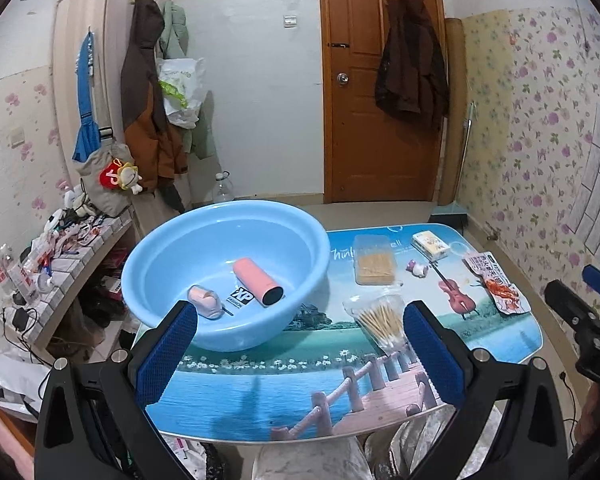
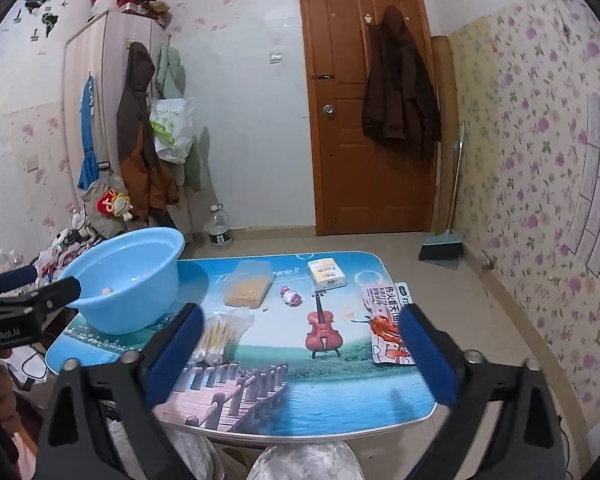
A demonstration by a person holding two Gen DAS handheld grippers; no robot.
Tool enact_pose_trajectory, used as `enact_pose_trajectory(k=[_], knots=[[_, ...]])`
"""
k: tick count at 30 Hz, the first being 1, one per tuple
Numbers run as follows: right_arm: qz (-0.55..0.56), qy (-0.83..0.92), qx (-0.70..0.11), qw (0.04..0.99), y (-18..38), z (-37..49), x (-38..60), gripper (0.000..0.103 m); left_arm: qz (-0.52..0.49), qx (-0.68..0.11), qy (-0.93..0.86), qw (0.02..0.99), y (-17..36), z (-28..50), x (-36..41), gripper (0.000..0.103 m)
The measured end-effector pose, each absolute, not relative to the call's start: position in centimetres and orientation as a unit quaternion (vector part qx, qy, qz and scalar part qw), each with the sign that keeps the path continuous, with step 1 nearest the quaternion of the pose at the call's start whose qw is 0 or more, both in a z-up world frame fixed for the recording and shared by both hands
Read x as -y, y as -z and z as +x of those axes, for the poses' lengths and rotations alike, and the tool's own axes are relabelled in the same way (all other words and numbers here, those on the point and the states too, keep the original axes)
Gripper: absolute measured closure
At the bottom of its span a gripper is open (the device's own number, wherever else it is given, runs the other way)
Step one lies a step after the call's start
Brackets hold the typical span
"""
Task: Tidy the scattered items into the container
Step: 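Withdraw both tools from the basin back toward the table items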
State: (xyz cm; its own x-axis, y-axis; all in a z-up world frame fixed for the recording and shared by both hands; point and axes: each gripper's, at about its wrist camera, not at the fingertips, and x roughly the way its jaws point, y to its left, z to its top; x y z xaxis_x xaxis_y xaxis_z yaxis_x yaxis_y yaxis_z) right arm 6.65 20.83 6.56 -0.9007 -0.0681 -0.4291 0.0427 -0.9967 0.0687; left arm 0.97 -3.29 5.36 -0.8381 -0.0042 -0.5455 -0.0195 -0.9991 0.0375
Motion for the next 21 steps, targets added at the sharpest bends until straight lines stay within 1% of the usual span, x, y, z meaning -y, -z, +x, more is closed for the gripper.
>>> enact_pose_trajectory(k=[21], knots=[[0.251, 0.967, 0.051, 0.010, -4.0, 4.6, -22.3, 0.000, -0.327, -0.027, -0.944, 0.028, -2.7, -1.0, 0.2, 0.000]])
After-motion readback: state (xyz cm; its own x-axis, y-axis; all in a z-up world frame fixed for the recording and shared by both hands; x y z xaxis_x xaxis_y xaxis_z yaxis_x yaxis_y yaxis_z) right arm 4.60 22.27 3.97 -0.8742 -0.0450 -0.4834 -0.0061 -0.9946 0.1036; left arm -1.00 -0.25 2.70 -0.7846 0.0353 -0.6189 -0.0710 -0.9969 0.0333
